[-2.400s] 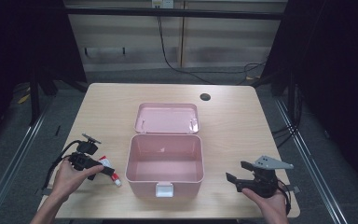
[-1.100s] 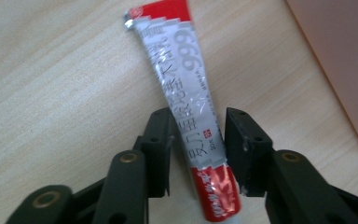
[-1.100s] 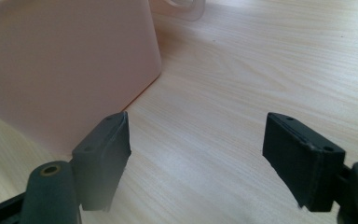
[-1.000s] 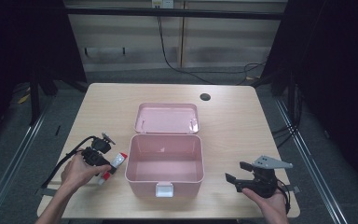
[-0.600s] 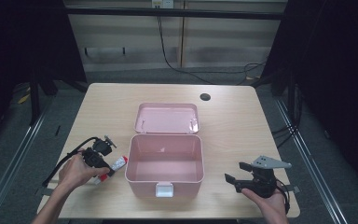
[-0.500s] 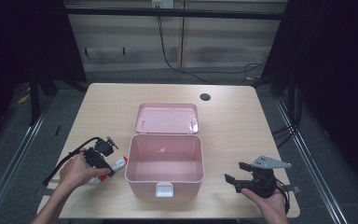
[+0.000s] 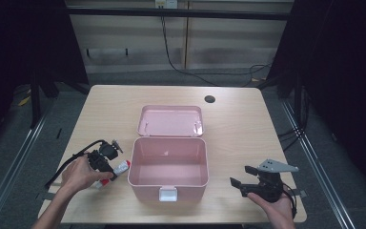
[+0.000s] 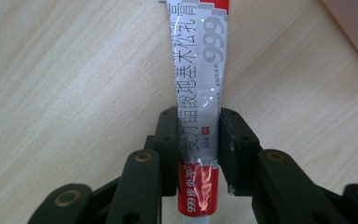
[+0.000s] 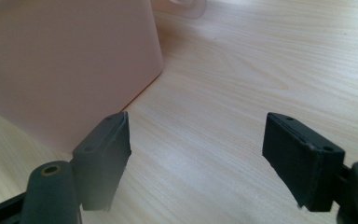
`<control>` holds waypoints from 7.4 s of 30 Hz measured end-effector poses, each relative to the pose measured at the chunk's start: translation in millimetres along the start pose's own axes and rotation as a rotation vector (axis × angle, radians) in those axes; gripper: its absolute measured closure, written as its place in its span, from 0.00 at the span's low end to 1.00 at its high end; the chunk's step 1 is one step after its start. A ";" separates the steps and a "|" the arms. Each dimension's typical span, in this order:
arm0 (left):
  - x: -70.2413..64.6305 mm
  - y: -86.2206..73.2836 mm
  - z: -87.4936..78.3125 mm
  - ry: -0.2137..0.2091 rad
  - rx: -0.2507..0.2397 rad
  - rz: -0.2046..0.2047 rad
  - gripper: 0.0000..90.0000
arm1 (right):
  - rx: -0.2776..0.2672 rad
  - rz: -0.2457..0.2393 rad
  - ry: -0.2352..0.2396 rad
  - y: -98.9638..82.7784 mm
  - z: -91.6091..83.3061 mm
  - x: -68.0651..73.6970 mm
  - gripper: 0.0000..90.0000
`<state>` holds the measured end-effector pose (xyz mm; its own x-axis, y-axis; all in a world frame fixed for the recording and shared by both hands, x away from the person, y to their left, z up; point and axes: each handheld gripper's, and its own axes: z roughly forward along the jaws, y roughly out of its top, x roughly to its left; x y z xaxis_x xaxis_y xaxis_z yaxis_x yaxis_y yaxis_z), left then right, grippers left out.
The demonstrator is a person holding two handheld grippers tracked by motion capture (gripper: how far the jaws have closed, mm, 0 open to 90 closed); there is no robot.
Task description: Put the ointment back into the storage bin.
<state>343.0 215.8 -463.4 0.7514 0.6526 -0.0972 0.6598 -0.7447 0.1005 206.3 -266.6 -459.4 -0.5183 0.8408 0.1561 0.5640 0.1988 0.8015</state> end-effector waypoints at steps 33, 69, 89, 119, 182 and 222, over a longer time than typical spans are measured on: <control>5.5 -29.7 -45.4 -0.153 -0.072 0.059 0.78 | 0.005 0.001 0.007 0.2 0.0 1.5 0.25; 9.5 -29.5 -112.7 -0.213 -0.209 0.027 0.78 | 0.002 0.000 0.014 0.4 0.9 1.3 0.22; -11.3 -12.3 -145.9 -0.210 -0.223 0.109 0.78 | -0.018 -0.005 0.023 1.7 -0.1 2.4 0.19; -54.4 42.4 -158.0 -0.257 -0.238 0.309 0.78 | -0.001 -0.002 0.018 0.8 0.5 1.7 0.19; -126.8 108.8 -83.3 -0.265 -0.067 0.490 0.78 | -0.006 0.001 0.026 1.4 -0.6 1.2 0.18; -140.0 125.5 -25.7 -0.333 0.068 0.510 0.78 | 0.013 0.002 0.019 0.5 0.6 1.3 0.16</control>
<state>320.8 34.6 -411.7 0.9227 0.1413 -0.3586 0.2075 -0.9661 0.1534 206.3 -265.2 -459.1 -0.5294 0.8314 0.1690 0.5736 0.2040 0.7933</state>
